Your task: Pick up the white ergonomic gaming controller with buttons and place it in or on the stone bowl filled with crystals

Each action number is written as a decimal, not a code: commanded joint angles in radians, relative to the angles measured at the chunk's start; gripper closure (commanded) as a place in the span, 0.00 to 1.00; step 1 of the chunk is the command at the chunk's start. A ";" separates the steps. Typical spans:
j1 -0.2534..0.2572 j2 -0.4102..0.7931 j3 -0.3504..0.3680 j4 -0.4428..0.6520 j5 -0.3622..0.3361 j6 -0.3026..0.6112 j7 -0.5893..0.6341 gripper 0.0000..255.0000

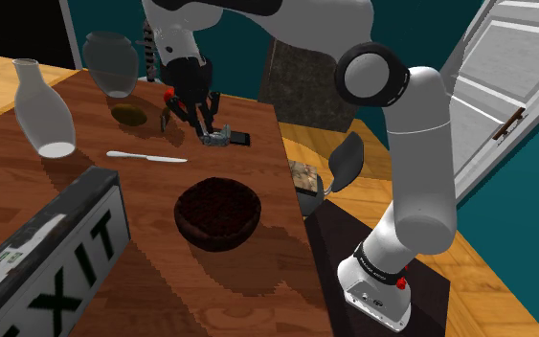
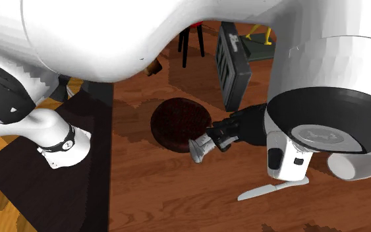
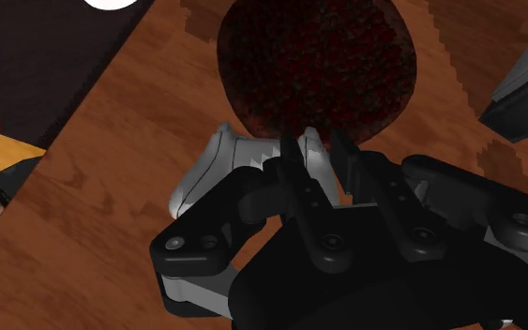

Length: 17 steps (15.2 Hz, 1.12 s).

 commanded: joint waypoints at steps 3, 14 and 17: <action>0.005 -0.079 0.012 -0.096 0.027 0.024 0.024 1.00; 0.047 -0.337 0.064 -0.466 0.137 0.176 0.106 1.00; 0.048 -0.334 0.063 -0.502 0.132 0.212 0.094 1.00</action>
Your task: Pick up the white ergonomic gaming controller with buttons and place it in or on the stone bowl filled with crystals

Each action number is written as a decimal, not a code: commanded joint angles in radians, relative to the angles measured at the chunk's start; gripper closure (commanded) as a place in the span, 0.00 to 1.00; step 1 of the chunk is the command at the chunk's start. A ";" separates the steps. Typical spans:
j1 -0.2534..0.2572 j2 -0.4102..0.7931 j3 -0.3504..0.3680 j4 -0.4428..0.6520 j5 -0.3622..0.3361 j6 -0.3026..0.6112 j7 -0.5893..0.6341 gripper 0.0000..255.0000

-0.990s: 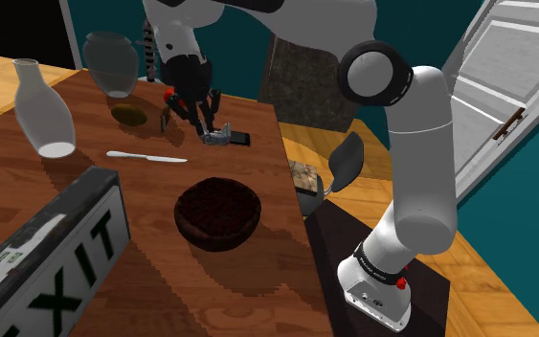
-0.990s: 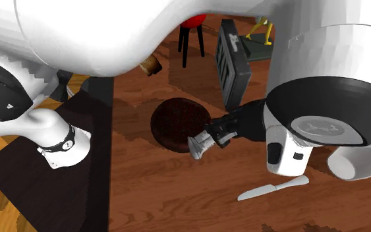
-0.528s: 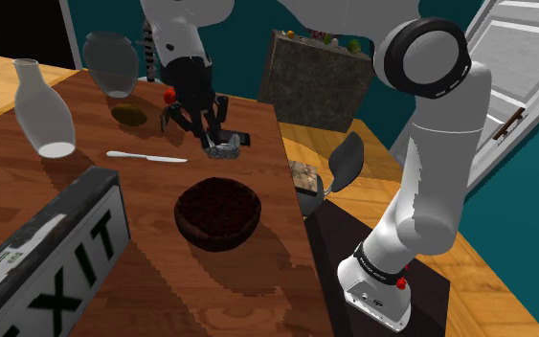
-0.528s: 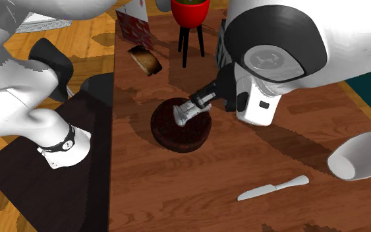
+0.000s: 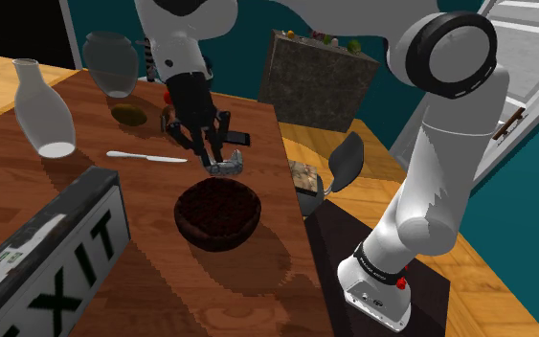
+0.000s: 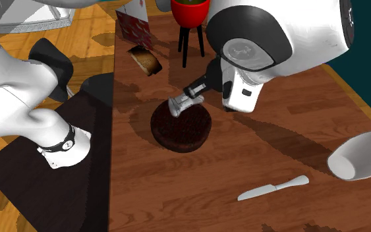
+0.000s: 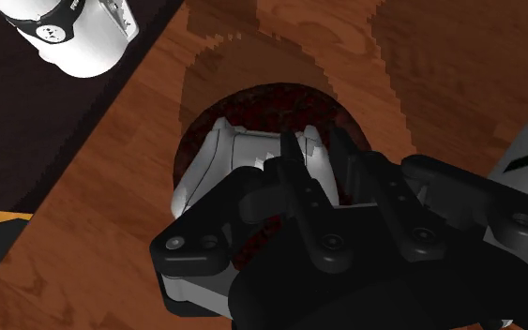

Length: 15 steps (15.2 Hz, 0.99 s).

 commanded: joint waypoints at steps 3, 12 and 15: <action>0.002 0.002 -0.001 -0.049 -0.004 0.049 -0.014 1.00; 0.006 0.028 -0.005 -0.133 -0.018 0.155 -0.043 1.00; 0.007 0.032 -0.005 -0.141 -0.020 0.167 -0.046 1.00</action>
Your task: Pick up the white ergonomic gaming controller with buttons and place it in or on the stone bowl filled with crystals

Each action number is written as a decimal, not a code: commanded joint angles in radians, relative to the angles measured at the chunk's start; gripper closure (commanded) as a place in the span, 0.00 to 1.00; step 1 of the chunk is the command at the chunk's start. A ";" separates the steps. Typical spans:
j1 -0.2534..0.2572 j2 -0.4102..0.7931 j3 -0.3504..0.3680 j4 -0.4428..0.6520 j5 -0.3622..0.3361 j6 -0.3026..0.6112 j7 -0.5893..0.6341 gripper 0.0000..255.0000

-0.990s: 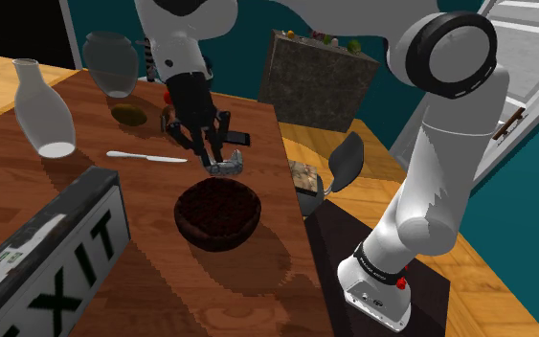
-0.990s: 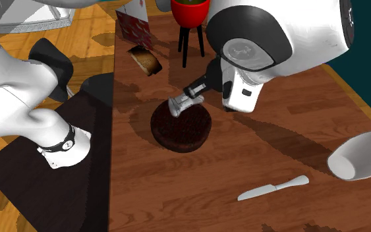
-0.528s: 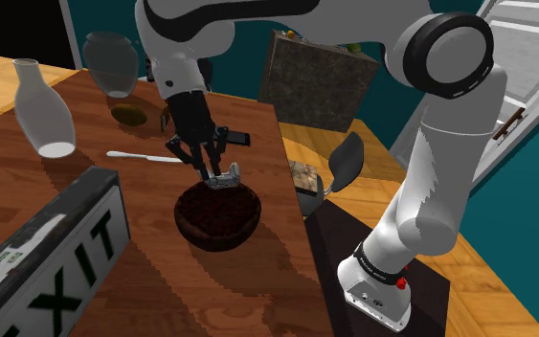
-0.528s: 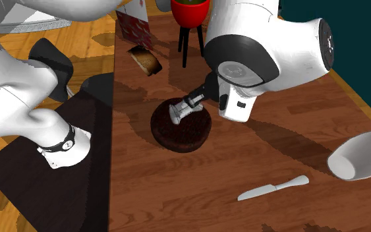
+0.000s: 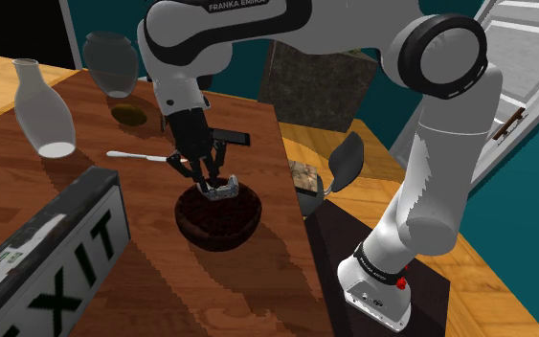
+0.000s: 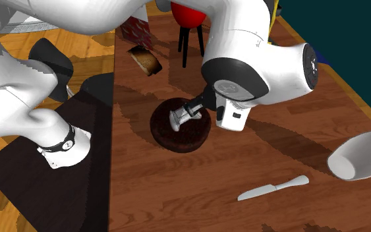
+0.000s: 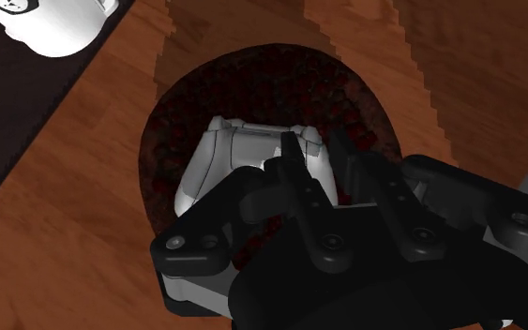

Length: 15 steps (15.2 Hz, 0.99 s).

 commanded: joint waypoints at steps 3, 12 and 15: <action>0.000 0.001 0.000 -0.003 -0.001 0.003 -0.001 1.00; 0.000 0.001 0.000 -0.002 -0.001 0.003 -0.001 0.00; -0.003 0.057 -0.006 0.156 -0.016 -0.100 0.018 0.00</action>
